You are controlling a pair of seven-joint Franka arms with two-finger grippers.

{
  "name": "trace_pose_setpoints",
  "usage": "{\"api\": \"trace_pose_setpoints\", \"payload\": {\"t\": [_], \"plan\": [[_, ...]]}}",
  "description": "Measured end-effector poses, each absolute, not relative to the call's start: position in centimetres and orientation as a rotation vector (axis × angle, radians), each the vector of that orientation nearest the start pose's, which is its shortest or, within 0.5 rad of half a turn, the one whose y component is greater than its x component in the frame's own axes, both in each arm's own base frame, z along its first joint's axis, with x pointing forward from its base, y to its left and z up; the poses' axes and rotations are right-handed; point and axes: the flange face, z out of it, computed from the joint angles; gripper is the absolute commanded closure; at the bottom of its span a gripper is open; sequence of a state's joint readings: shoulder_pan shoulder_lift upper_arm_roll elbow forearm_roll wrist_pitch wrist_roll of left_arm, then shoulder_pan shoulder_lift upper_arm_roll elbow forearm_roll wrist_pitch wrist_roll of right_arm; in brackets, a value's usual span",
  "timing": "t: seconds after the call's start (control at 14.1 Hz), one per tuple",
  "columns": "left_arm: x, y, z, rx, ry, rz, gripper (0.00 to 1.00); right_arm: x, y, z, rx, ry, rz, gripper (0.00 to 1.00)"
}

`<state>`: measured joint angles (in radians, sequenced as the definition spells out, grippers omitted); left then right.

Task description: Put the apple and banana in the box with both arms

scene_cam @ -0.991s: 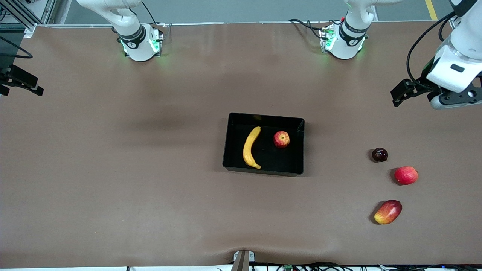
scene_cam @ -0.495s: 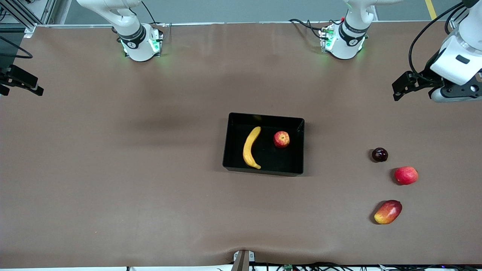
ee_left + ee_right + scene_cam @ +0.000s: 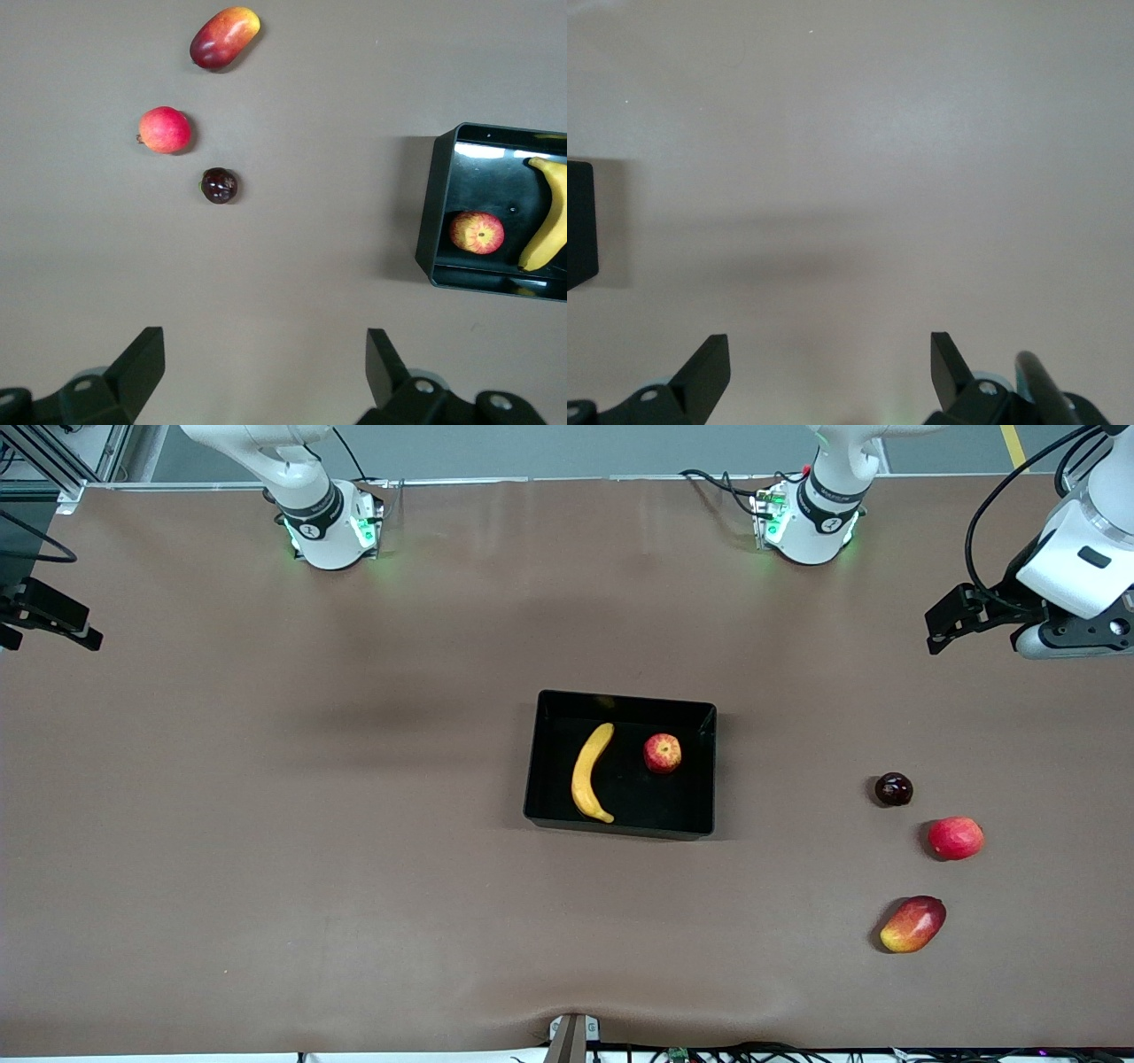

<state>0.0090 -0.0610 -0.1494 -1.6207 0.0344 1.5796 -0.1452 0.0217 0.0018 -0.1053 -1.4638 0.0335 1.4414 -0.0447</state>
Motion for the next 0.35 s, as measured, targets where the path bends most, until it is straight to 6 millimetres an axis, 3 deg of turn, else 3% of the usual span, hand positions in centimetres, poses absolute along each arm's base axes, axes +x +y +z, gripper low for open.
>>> {"api": "trace_pose_setpoints", "payload": {"t": [0.35], "plan": [[53.13, -7.65, 64.12, -3.103, 0.0, -0.06, 0.0, 54.01, -4.12, 66.22, -3.106, 0.054, 0.034, 0.0]]}}
